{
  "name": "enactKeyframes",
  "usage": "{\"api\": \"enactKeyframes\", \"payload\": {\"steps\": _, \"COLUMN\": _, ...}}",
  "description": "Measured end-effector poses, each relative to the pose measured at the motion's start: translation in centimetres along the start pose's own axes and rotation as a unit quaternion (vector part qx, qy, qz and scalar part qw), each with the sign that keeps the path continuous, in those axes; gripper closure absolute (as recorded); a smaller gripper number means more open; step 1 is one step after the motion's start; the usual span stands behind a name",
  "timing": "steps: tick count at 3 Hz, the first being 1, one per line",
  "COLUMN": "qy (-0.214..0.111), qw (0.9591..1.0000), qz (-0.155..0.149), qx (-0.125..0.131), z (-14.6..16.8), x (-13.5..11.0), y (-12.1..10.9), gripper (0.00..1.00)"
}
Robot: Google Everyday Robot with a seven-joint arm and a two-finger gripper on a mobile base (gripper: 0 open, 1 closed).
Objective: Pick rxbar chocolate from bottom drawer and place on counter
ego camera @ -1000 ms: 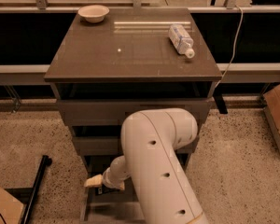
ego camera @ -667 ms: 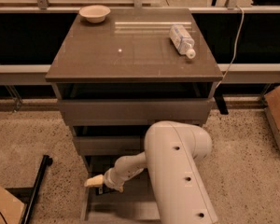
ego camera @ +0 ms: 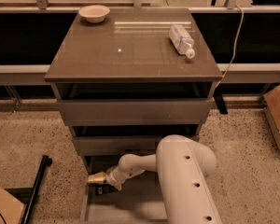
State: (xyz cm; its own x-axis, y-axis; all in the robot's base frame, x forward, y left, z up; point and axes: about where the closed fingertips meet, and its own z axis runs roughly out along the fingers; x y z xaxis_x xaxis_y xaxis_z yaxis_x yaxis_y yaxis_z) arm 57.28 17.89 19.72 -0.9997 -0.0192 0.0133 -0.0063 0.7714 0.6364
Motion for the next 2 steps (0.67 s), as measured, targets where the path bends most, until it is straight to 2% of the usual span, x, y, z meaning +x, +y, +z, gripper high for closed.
{"api": "enactKeyframes", "payload": {"steps": 2, "qy": -0.014, "qw": 0.9996, "qz": 0.010, "qx": -0.021, "z": 0.8, "x": -2.1, "y": -1.7, "gripper": 0.00}}
